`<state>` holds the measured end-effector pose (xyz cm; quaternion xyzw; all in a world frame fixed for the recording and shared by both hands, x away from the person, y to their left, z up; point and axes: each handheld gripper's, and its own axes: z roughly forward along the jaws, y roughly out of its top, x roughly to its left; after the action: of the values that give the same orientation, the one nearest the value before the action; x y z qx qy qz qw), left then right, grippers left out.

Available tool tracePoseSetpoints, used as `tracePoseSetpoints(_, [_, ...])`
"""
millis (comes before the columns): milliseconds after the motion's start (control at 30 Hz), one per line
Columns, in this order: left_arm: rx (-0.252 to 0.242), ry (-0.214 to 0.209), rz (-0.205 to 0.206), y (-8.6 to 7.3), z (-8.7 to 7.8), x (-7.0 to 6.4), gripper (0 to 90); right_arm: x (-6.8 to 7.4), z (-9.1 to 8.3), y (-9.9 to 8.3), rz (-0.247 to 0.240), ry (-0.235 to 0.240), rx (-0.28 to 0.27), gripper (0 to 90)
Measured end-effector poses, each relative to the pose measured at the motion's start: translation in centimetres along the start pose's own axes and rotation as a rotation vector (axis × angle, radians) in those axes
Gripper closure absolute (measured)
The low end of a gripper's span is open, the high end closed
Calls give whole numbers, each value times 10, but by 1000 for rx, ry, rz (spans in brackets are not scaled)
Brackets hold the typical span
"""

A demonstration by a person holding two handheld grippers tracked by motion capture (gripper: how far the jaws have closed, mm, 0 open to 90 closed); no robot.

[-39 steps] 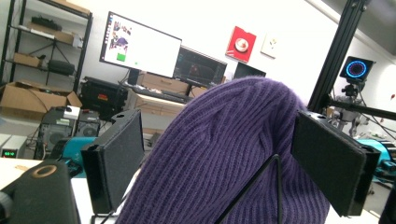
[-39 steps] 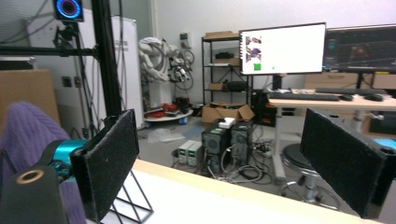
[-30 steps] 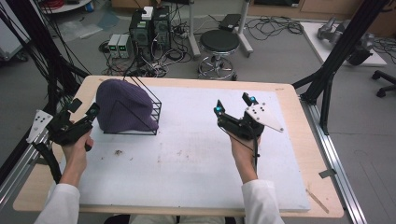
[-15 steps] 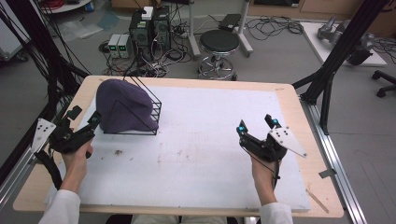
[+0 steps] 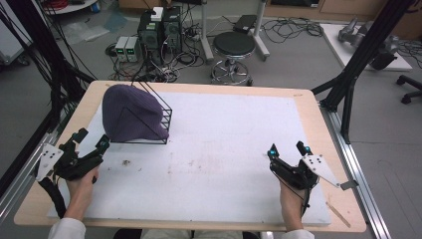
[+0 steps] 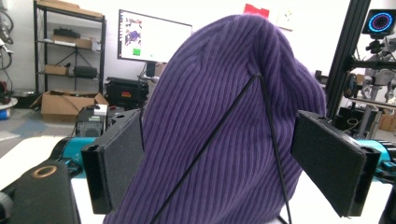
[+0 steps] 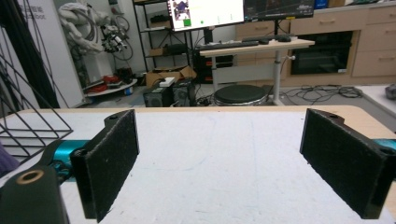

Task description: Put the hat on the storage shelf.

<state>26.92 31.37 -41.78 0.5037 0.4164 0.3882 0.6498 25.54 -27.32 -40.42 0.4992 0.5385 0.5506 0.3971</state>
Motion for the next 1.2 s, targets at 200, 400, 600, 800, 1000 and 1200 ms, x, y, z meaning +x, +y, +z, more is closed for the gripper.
tracePoseSetpoints(200, [3, 10, -6, -7, -12, 2, 176, -3, -5, -10, -23, -35, 11, 108])
tracePoseSetpoints(400, [10, 7, 3, -11, -21, 1, 176, -9, -13, -20, -3, -72, 11, 108])
tracePoseSetpoints(600, [8, 39, -11, -12, -27, 3, 176, -17, -23, -30, 15, -104, 5, 108])
tracePoseSetpoints(800, [19, 59, -2, -13, -28, 4, 176, -24, -30, -37, 37, -132, 0, 109])
tracePoseSetpoints(1000, [43, 71, 14, -15, -26, 5, 176, -31, -29, -40, 55, -143, 26, 108])
tracePoseSetpoints(1200, [43, 66, -2, -16, -25, 5, 176, -29, -28, -40, 39, -132, 34, 109])
